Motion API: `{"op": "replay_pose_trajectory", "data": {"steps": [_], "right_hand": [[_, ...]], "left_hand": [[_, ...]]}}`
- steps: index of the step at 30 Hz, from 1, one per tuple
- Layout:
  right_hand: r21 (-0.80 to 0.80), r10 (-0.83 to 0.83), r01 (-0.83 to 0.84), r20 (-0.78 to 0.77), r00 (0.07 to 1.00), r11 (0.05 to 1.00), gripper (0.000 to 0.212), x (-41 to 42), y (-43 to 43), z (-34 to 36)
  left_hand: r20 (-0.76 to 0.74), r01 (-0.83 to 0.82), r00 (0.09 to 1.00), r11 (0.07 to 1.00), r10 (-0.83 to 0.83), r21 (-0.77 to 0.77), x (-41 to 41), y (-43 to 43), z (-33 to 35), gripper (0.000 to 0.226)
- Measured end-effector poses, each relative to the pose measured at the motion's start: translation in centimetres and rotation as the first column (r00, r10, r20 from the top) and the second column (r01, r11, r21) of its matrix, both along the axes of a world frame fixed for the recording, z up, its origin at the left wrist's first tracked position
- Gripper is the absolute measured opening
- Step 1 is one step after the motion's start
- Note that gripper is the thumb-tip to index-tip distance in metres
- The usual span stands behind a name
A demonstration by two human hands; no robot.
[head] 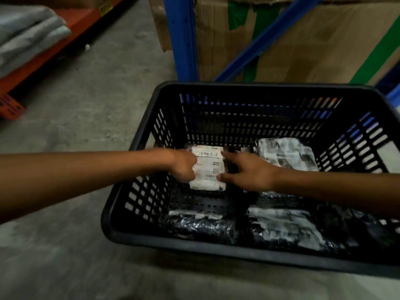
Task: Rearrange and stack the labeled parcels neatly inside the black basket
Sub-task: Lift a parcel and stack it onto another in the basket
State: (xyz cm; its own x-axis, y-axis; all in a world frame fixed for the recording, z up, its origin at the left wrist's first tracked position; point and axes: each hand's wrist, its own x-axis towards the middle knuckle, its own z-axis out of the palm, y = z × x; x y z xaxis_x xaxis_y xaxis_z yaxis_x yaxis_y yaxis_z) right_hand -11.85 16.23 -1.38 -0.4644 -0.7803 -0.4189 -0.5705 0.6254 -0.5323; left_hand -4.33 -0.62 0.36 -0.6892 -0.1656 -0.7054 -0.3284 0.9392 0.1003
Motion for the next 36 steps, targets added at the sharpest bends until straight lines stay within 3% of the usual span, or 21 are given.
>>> {"op": "replay_pose_trajectory", "data": {"steps": [2,4,6,12,15,18,20,22,24,25,27,29,31,34,36], "right_hand": [[0.025,0.065,-0.071,0.187,0.980,0.997,0.075,1.7,2.6,1.8],[0.053,0.180,-0.211,0.352,0.919,0.976,0.069,3.5,4.5,2.0],[0.023,0.270,-0.296,0.345,0.899,0.955,0.055,4.7,5.7,0.9],[-0.063,0.247,-0.239,0.262,0.933,0.969,0.040,5.1,6.1,-1.5],[-0.079,0.112,-0.088,0.388,0.915,0.993,0.031,4.5,6.3,0.3],[-0.087,-0.134,0.204,0.503,0.854,0.975,0.036,2.1,5.5,2.7],[-0.069,-0.357,0.505,0.625,0.694,0.860,0.051,0.1,4.4,4.1],[-0.001,-0.483,0.689,0.713,0.509,0.725,0.060,-1.5,3.2,4.7],[0.040,-0.535,0.751,0.726,0.431,0.660,0.066,-2.5,2.4,4.7],[0.039,-0.537,0.751,0.723,0.434,0.659,0.068,-2.8,2.2,4.4],[0.029,-0.527,0.715,0.696,0.487,0.699,0.062,-2.8,1.8,3.6],[0.026,-0.536,0.675,0.631,0.561,0.737,0.044,-2.4,1.3,2.5],[0.039,-0.573,0.694,0.598,0.560,0.719,0.036,-2.0,0.3,1.2],[0.028,-0.616,0.748,0.588,0.524,0.663,0.039,-1.8,-1.9,-0.3],[-0.005,-0.614,0.759,0.584,0.531,0.651,0.039,-2.2,-3.5,-1.1]], "left_hand": [[0.159,0.199,0.966,0.978,-0.206,0.058,2.5,0.5,2.5,0.055],[0.261,0.208,0.930,0.955,-0.260,0.212,5.2,1.5,3.9,0.051],[0.251,0.265,0.911,0.930,-0.328,0.253,7.3,2.2,3.3,0.048],[0.071,0.360,0.926,0.922,-0.372,0.141,7.9,2.7,1.5,0.043],[0.073,0.277,0.953,0.945,-0.293,0.174,7.5,1.9,3.2,0.045],[0.001,-0.003,1.000,0.930,0.003,0.367,5.5,0.4,6.6,0.051],[-0.081,-0.289,0.920,0.803,0.384,0.522,3.7,-0.7,7.7,0.054],[-0.027,-0.501,0.702,0.521,0.711,0.691,2.2,-1.3,7.8,0.058],[0.113,-0.592,0.516,0.258,0.849,0.764,1.3,-1.4,7.1,0.061],[0.142,-0.610,0.471,0.205,0.871,0.765,1.1,-1.3,6.5,0.055],[0.110,-0.621,0.461,0.232,0.881,0.749,1.0,-1.1,5.1,0.043],[0.054,-0.641,0.487,0.315,0.872,0.700,0.7,-1.0,3.3,0.064],[0.026,-0.674,0.480,0.350,0.877,0.651,-0.2,-1.1,2.1,0.072],[-0.065,-0.691,0.435,0.379,0.898,0.615,-1.9,-1.8,1.2,0.052],[-0.138,-0.703,0.437,0.434,0.889,0.563,-3.0,-2.5,0.5,0.051]]}}
